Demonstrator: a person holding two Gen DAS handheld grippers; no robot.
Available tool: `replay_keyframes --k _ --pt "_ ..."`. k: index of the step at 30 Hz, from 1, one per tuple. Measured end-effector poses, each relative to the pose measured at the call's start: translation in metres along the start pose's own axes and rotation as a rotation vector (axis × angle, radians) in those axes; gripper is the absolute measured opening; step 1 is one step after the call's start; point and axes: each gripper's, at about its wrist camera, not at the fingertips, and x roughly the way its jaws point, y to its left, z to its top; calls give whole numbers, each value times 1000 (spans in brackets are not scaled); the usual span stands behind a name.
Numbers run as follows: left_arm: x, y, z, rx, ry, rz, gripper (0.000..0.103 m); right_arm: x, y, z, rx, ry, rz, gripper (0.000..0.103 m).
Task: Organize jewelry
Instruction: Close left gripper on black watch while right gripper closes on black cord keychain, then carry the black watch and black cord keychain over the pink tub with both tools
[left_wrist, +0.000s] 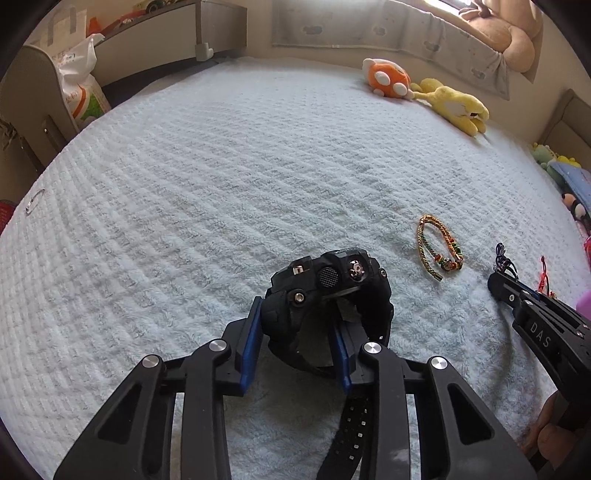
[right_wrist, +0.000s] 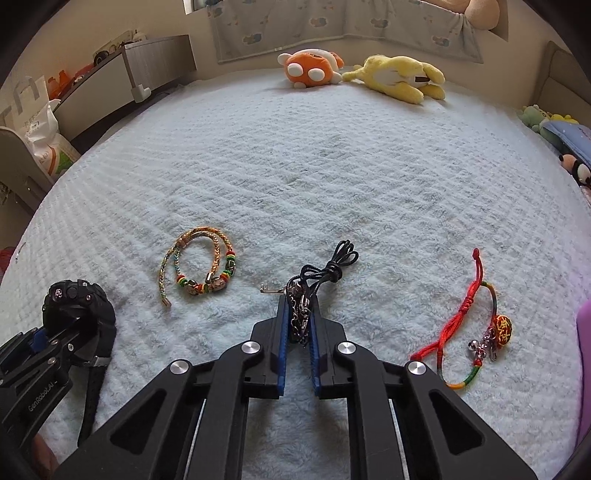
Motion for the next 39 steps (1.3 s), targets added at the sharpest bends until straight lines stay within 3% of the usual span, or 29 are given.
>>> replay_keyframes --k 19,29,39 --pt "-57 5 7 51 -28 -49 15 -70 29 -19 -36 22 41 10" --pt "-89 9 19 79 -64 -56 15 -109 36 -16 -24 5 47 10" --pt "-155 13 29 155 -82 -77 15 -182 51 -12 -29 -3 60 10"
